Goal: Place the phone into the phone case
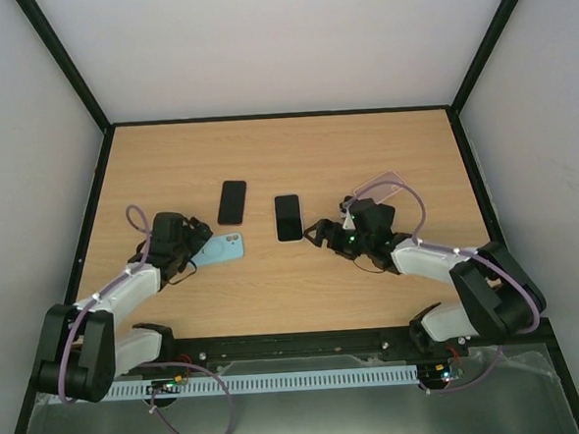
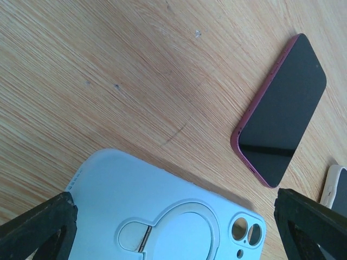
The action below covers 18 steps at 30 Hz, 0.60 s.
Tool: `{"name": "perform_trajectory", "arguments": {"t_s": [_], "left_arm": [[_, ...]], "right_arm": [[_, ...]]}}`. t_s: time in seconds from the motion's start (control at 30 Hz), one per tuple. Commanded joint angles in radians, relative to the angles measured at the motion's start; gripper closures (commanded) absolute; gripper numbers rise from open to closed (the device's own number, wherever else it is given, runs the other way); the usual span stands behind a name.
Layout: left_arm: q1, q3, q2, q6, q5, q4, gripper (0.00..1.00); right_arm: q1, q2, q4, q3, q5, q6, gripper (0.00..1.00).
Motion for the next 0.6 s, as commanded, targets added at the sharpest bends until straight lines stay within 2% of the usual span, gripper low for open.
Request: {"name": "perform_trajectory", "arguments": {"t_s": [0.0,0.3,0.43,0.5,0.57], "left_arm": [[-0.001,-0.066,-0.005,-0.023,0.071,-0.028,0.01],[-0.078,-0.168,-0.144,-0.17,0.21,0.063,0.01],[-0.087,-0.121,-0.211,-0.147,0.126,-0.012,0.01],[-0.077,-0.076,-0.219,-0.093,0.045,-0.052,0.01],[-0.044,-0.039,-0.198,-0.022,0.024,-0.049,0.01]], "right_arm": [[-0.003,-0.047,-0.031,-0.015,0.019,-0.015,0.04],[-0.002,-0.084,-0.014,-0.031,-0.003,-0.008,0.05],[-0.001,-0.1,-0.008,-0.041,0.001,0.001,0.05],[-0.001,-0.102,-0.003,-0.047,0.0,0.005,0.05],[0.0,-0.102,0.003,-0.053,0.0,0.007,0.05]]}}
